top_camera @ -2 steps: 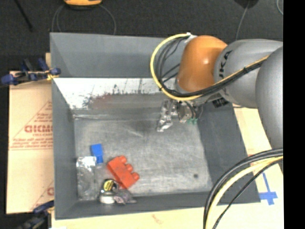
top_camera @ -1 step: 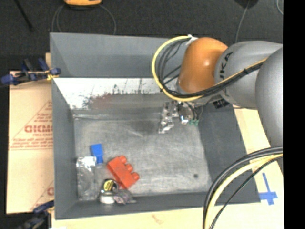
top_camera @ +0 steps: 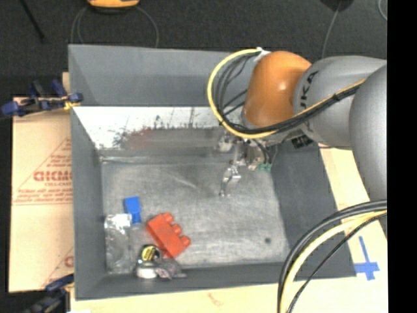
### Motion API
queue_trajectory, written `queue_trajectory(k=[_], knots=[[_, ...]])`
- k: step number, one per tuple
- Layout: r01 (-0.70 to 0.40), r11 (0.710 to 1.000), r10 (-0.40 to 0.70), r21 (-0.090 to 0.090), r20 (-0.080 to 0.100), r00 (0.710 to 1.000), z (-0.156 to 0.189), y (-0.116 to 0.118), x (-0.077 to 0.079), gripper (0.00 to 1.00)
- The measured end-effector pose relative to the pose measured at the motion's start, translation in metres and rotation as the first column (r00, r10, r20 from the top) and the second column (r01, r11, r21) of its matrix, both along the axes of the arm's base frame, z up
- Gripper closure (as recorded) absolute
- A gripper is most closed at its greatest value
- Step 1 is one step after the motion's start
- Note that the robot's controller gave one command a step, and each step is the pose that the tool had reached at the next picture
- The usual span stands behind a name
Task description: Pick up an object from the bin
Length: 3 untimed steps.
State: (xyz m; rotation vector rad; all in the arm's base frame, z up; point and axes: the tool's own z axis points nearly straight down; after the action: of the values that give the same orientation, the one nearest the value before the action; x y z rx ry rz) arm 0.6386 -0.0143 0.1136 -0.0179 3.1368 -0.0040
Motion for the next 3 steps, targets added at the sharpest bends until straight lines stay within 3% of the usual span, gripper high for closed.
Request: queue_trajectory(k=[1,2,3], knots=[[-0.121,0.993,0.121,0.001,0.005,0.993,-0.003,0.026,0.013,0.00],[-0.163,0.987,0.163,0.002,-0.005,0.987,-0.027,0.038,-0.027,0.00],[-0.247,0.969,0.247,-0.001,0.011,0.969,-0.036,0.063,-0.114,0.00]])
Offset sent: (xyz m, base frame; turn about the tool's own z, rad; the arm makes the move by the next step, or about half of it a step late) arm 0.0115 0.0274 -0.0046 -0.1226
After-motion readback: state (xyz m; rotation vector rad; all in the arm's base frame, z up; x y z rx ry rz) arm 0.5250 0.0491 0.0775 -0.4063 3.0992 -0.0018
